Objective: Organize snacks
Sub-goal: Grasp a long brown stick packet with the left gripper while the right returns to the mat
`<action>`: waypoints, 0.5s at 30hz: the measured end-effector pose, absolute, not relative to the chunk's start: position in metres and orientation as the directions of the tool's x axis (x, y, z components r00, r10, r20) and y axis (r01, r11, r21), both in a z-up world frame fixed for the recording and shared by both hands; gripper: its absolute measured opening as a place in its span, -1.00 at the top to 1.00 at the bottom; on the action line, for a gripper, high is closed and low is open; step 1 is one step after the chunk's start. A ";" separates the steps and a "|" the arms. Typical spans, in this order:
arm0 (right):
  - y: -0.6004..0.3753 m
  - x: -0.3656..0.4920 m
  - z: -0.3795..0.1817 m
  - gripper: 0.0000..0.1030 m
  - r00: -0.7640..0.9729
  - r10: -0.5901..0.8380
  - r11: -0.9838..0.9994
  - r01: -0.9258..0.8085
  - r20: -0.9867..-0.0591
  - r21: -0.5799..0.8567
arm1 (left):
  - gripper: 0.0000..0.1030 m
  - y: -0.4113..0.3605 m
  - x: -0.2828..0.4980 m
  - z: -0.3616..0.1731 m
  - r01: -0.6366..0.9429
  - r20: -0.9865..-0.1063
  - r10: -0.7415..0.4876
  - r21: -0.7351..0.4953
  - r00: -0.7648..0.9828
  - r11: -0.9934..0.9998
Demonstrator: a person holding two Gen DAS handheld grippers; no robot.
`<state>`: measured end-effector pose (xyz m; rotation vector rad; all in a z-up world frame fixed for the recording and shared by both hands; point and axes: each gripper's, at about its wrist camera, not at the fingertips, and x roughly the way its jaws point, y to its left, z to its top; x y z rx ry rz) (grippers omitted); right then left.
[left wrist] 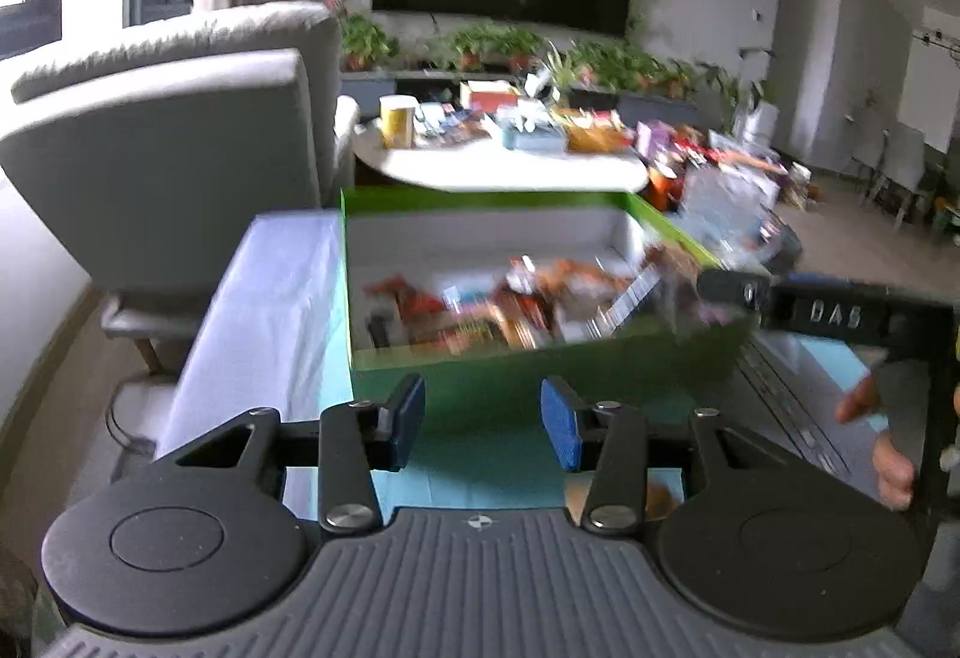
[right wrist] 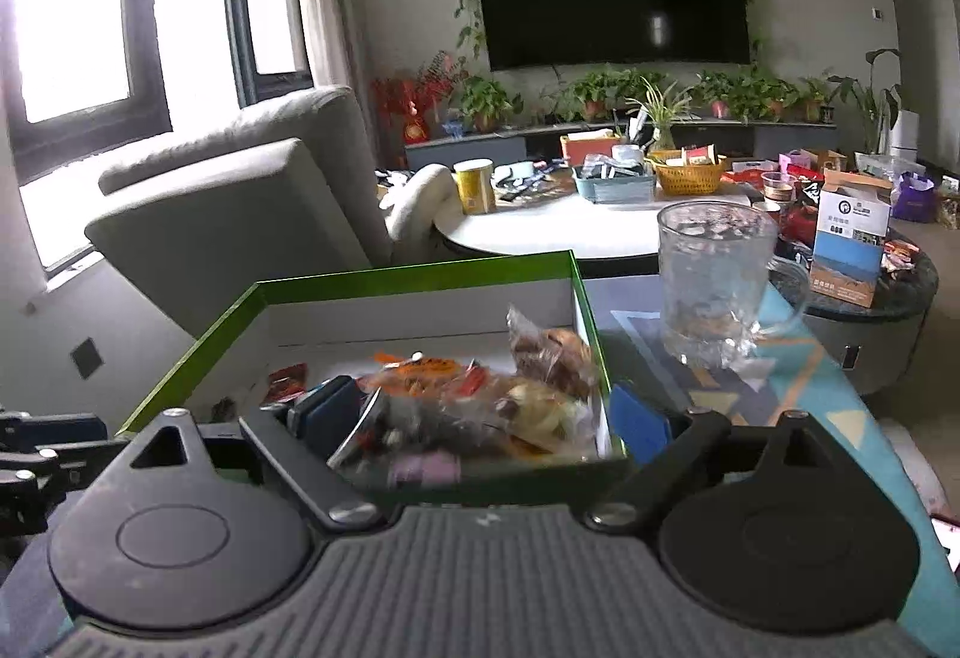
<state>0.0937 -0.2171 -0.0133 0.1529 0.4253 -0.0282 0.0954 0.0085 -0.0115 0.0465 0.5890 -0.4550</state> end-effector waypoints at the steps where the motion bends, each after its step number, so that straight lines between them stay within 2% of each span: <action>1: -0.217 0.088 -0.013 -0.30 0.912 0.017 0.988 0.047 -0.410 0.146 | 0.21 0.010 0.087 -0.014 0.434 -0.557 -0.406 -0.089 0.724 0.896; 9: -0.209 0.047 -0.017 -0.30 0.900 0.052 0.992 0.003 -0.432 0.127 | 0.21 0.009 0.030 -0.031 0.537 -0.621 -0.481 -0.112 0.619 0.836; 15: -0.201 0.028 -0.028 -0.30 0.880 0.062 0.994 -0.011 -0.470 0.111 | 0.21 -0.002 0.014 -0.049 0.594 -0.678 -0.482 -0.082 0.555 0.800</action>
